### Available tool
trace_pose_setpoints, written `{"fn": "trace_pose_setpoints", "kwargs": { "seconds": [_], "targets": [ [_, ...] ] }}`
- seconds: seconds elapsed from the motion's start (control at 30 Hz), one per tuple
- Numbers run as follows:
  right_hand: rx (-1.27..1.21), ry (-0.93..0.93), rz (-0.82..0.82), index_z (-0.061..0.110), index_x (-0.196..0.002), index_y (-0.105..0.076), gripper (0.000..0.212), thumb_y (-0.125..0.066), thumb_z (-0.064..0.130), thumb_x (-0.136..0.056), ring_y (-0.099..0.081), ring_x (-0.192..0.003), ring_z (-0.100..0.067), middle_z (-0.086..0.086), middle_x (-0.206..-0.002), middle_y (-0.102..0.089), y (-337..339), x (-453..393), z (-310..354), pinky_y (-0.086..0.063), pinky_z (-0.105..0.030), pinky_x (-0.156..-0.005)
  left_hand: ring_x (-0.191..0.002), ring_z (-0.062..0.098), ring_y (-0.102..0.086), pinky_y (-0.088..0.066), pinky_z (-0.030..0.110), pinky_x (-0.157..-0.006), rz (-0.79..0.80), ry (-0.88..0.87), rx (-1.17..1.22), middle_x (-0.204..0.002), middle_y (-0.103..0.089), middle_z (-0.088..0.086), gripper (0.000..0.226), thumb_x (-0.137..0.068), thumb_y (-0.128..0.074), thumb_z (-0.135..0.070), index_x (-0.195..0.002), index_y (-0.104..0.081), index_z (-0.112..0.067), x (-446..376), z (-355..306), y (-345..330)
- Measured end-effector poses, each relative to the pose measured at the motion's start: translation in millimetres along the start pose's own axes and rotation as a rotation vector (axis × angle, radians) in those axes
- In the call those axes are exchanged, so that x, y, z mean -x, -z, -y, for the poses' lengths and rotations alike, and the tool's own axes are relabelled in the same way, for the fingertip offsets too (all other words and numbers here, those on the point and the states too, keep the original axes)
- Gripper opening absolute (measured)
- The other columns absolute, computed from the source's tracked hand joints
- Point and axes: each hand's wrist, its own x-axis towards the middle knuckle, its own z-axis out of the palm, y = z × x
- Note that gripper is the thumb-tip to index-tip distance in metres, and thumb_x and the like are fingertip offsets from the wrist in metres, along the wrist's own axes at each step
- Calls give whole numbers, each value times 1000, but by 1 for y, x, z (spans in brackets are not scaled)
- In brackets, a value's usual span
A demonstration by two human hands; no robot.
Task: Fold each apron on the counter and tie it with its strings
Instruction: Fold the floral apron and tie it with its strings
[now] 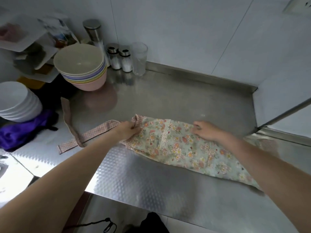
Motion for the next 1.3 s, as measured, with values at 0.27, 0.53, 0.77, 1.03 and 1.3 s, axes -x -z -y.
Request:
{"fn": "trace_pose_setpoints", "kwargs": {
  "seconds": [0.27,0.53,0.77,1.03,1.3],
  "targets": [
    [212,-45,81,4,-97,-54,16,-47,18,-94,-51,-78,-17,-4,-92,-55,-3,-22,24,-40,-24,-59,-108,29,-50,-42,38,-91,-299,-58,57,-121,-45,11,58,-79,-67,-44,-120,-42,-12,-6,0,-2],
    [-185,445,49,23,-140,-40,55,-58,11,-90,-37,-133,-22,-6,-146,-37,-18,-57,130,-29,-30,-108,-98,27,-60,-49,34,-81,-300,-110,355,-110,-62,10,39,-89,-61,-25,-118,-42,-8,-14,2,-2],
    [102,528,3,7,-101,-68,17,-55,13,-93,-53,-102,-21,-8,-116,-52,-20,-85,151,-40,-34,-96,-97,24,-62,-48,36,-92,71,-35,416,-109,-65,12,37,-93,-51,-34,-117,-57,-7,-3,47,15],
    [247,543,-53,10,-88,-55,16,-41,5,-94,-54,-85,-23,-6,-106,-54,-40,-100,145,-44,-35,-69,-33,-4,-44,-36,9,-45,130,-60,203,-45,-57,-12,38,-96,-49,-29,-61,-58,-18,-4,65,41],
    [195,521,-27,13,-88,-57,20,-40,9,-97,-52,-79,-17,-5,-112,-54,-35,-95,143,-43,-31,-67,-112,14,-54,-31,37,-110,487,22,-380,-120,-59,-7,30,-90,-49,-50,-99,-69,-29,-5,62,70]
  ]
}}
